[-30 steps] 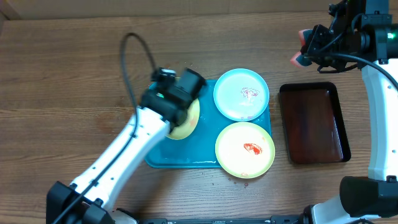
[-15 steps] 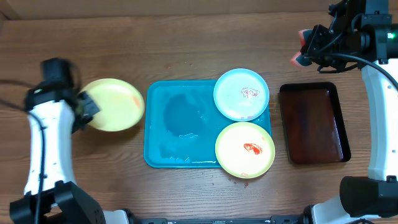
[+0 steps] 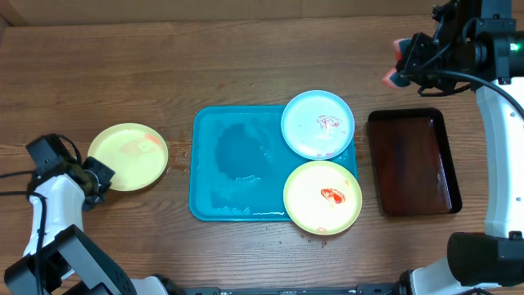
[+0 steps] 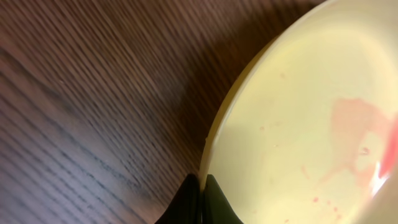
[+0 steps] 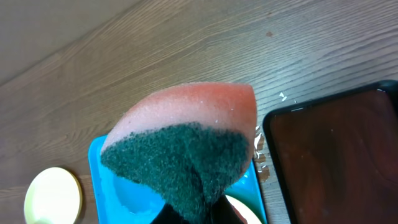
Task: Clean dirty plates on tray and stack at the side
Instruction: 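Lift the yellow plate with the left gripper and place it left of the tray, then grasp the front yellow plate with the left gripper and drag it left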
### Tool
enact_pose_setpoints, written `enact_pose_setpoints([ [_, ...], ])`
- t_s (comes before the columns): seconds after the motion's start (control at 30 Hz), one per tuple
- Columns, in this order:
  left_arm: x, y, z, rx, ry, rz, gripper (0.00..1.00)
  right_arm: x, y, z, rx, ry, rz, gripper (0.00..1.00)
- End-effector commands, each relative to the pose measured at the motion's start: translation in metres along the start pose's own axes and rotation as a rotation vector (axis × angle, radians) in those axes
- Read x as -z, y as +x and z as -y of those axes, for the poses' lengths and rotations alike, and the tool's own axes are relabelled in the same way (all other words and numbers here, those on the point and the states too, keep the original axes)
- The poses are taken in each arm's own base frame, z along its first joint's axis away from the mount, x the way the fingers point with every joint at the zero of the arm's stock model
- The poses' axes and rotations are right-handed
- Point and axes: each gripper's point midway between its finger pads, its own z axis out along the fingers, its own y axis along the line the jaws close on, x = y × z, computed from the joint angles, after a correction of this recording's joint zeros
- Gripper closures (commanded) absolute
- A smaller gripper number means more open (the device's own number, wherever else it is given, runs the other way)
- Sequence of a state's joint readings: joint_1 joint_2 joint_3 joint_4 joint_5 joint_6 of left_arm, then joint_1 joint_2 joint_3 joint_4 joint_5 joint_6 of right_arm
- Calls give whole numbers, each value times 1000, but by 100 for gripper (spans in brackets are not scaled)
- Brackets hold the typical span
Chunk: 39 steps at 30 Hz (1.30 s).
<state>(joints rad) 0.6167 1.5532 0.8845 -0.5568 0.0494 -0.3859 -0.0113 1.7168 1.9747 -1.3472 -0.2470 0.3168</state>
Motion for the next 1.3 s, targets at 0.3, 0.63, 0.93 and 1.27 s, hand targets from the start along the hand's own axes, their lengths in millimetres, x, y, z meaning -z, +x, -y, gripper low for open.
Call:
enact_pose_setpoints([
  [0.3,-7,32,-7,-33,3,-77,67,7,-2,-1,18,6,21,96],
  [0.63,48,27,69,-241,226,-168,63,7,-2,-1,17,6,21,96],
  [0.93,84,148,211,-773,499,-263,22,7,-2,0,17,13,24,96],
  [1.27,88,290,260,-1200,495,-548,25,6,-2,0,17,14,23,96],
])
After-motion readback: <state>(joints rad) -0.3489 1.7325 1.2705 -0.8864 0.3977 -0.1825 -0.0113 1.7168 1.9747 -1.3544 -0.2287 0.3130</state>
